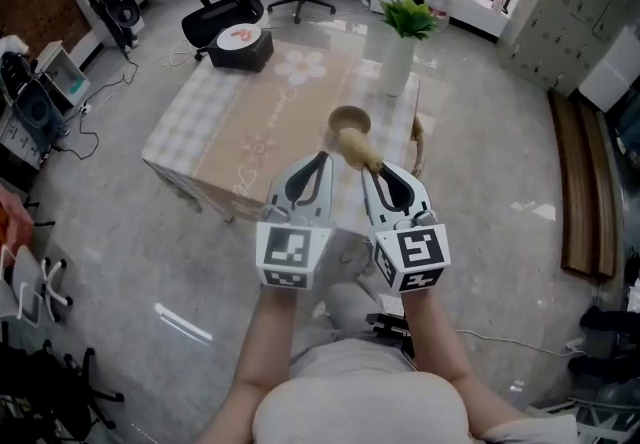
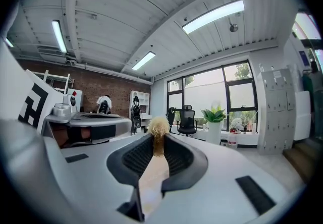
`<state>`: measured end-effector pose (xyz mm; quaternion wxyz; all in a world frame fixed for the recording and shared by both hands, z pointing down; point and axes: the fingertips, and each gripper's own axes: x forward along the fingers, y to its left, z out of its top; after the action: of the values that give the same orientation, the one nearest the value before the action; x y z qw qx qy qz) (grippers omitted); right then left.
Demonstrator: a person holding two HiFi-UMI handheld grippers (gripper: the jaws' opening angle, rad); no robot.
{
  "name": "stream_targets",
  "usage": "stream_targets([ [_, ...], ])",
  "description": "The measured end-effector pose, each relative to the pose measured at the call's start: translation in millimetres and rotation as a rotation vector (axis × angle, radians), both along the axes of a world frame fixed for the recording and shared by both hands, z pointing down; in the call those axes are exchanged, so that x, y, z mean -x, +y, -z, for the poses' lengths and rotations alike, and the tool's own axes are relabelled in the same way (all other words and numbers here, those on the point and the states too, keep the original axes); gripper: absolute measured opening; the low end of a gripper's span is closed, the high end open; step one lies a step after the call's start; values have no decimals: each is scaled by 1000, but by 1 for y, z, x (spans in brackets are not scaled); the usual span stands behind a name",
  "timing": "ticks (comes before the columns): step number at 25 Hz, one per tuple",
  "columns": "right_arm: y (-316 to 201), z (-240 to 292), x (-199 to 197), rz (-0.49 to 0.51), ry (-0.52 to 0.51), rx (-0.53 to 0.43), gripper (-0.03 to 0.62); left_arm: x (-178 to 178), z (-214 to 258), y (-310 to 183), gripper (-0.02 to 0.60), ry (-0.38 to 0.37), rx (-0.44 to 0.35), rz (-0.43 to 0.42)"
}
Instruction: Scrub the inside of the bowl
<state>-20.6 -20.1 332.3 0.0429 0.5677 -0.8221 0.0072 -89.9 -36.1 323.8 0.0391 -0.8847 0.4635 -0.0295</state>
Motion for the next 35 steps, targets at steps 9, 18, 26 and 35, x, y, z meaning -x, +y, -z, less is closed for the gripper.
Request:
stream_targets([
  [9,-37,-5,-17,-33,-30,14,63,-23,-18,-33,11,-55,31,-60],
  [18,-98,-15,-44,-1,-41,48,63,-57,-58,-89,129,-144,141,-99],
  [26,-149,-27,-71,59,-35,85,63,-73,-90,-129,312,7,335,-116],
  [35,-180,-46,-85,163,-21,134,63,-94,-130,-156,518,-87,416,-85],
])
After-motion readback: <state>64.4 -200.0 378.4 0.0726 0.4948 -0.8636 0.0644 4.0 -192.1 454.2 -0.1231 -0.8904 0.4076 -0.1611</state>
